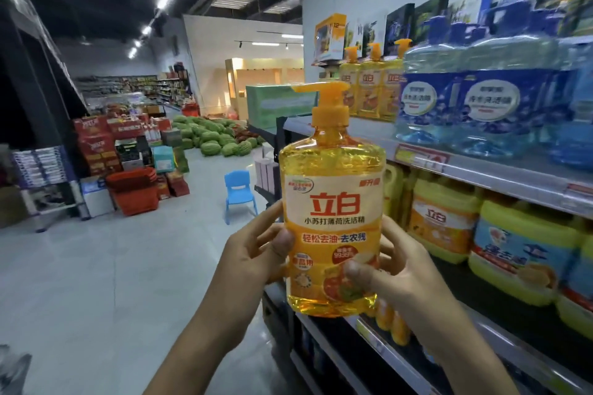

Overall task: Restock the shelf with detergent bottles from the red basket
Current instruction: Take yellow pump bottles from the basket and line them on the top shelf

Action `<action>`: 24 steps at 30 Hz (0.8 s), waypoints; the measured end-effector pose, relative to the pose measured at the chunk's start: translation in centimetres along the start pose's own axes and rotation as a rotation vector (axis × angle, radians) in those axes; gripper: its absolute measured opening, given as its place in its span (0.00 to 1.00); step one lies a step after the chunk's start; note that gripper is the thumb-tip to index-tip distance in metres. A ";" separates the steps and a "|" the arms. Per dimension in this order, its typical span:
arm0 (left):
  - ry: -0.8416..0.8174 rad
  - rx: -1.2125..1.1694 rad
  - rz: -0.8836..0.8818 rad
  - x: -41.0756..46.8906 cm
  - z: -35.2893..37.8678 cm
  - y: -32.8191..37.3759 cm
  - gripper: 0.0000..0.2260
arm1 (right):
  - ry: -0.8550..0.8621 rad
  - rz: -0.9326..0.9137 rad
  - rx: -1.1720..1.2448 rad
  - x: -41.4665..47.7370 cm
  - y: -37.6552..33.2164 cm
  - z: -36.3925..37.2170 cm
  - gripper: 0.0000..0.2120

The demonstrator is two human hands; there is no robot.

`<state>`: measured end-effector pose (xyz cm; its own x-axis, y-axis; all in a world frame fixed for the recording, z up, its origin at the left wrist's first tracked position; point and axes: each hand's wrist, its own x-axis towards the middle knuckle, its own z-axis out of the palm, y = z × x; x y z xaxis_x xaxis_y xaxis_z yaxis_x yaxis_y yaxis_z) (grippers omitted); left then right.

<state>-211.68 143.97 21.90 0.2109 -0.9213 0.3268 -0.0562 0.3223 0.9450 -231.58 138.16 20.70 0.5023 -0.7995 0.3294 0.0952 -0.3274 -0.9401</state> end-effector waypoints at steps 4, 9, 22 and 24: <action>0.015 -0.009 -0.015 5.8 -5.0 -2.7 0.17 | -0.028 0.009 -0.053 7.3 2.4 2.5 0.39; -0.025 -0.026 0.006 13.8 -11.3 -5.6 0.17 | 0.027 -0.020 -0.114 16.1 5.2 6.2 0.36; -0.471 -0.196 0.111 36.8 -11.8 -8.4 0.23 | 0.345 -0.023 -0.221 30.9 4.5 3.1 0.31; -0.513 -0.208 0.122 39.9 -10.2 -8.9 0.21 | 0.386 -0.031 -0.254 32.5 4.5 1.5 0.29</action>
<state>-192.85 106.57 26.32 -0.2889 -0.8458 0.4486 0.1544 0.4212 0.8937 -213.56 111.48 27.01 0.1411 -0.9006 0.4110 -0.1327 -0.4286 -0.8937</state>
